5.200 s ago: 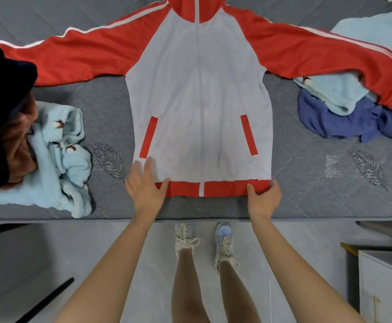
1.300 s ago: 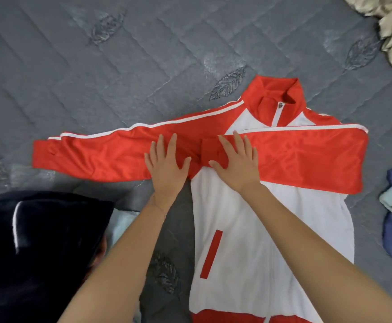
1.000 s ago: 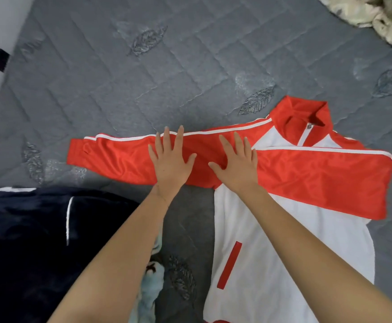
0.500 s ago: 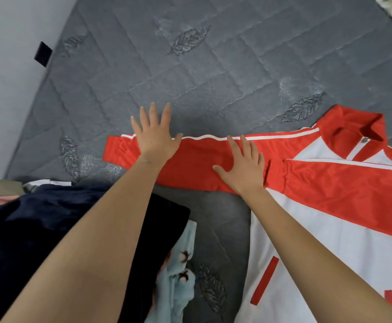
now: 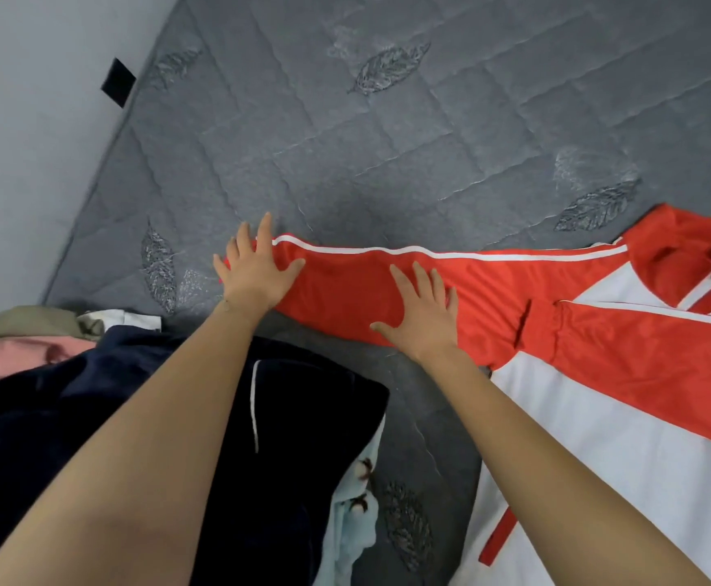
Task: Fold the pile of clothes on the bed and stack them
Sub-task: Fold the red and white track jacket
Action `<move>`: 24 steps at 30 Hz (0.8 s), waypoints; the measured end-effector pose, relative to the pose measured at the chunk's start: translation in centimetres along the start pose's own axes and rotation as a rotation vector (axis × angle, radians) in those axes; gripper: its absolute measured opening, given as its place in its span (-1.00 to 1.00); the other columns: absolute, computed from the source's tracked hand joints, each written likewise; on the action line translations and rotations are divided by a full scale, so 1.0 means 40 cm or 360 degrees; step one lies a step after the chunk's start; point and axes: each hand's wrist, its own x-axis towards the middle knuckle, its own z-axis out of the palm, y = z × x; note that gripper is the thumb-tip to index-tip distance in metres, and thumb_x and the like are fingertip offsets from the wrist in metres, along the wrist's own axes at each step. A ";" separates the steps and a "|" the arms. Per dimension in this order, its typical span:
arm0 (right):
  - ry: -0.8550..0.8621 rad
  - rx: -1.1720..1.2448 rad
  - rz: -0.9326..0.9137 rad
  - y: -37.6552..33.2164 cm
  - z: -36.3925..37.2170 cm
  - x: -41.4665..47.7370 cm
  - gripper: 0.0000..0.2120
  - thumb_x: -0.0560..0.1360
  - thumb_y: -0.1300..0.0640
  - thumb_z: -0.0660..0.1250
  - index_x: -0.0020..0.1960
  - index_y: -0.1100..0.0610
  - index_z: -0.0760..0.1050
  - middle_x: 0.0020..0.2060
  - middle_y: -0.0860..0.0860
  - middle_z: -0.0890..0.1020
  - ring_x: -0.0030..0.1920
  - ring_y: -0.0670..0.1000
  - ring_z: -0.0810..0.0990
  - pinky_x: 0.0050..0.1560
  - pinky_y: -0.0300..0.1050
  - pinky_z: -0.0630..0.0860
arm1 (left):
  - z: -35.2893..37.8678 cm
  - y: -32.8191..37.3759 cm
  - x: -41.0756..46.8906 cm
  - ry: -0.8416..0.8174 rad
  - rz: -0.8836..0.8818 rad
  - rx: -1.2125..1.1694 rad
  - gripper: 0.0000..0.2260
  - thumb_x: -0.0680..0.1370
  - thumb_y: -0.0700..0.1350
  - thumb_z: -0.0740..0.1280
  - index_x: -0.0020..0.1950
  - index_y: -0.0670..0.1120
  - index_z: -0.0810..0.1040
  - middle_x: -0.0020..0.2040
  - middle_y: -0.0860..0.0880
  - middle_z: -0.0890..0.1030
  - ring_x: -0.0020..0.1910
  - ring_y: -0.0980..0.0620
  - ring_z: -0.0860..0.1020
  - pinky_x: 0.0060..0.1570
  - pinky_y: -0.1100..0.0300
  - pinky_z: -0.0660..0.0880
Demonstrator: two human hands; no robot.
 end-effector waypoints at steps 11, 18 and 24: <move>0.0094 -0.0140 -0.0089 0.034 0.088 -0.026 -0.62 0.59 0.09 0.22 0.40 -0.07 0.42 0.53 -0.03 0.22 0.51 0.06 0.14 0.49 0.09 -0.05 | 0.004 0.053 0.015 -0.0017 0.0197 -0.0058 -0.25 0.53 0.20 0.30 0.59 0.13 -0.04 0.59 -0.10 0.01 0.55 -0.15 0.03 0.48 -0.18 -0.07; 0.0546 0.0569 0.0026 0.073 -0.033 -0.037 -0.79 0.57 0.13 0.30 0.16 0.05 0.63 0.07 0.02 0.69 0.08 0.12 0.62 0.11 -0.04 0.43 | 0.022 0.169 -0.005 -0.0404 0.0594 -0.0112 -0.13 0.46 0.18 0.43 0.58 0.14 -0.06 0.59 -0.09 0.04 0.56 -0.10 0.07 0.49 -0.15 0.06; 0.0827 0.0837 -0.0048 0.154 -0.123 -0.063 -0.79 0.53 0.25 0.35 0.13 0.18 0.65 0.01 0.11 0.70 -0.01 0.14 0.66 0.03 -0.11 0.46 | 0.072 0.317 -0.073 -0.0651 0.0712 -0.0236 -0.08 0.43 0.13 0.48 0.58 0.16 -0.08 0.60 -0.05 0.02 0.56 -0.08 0.05 0.48 -0.17 0.09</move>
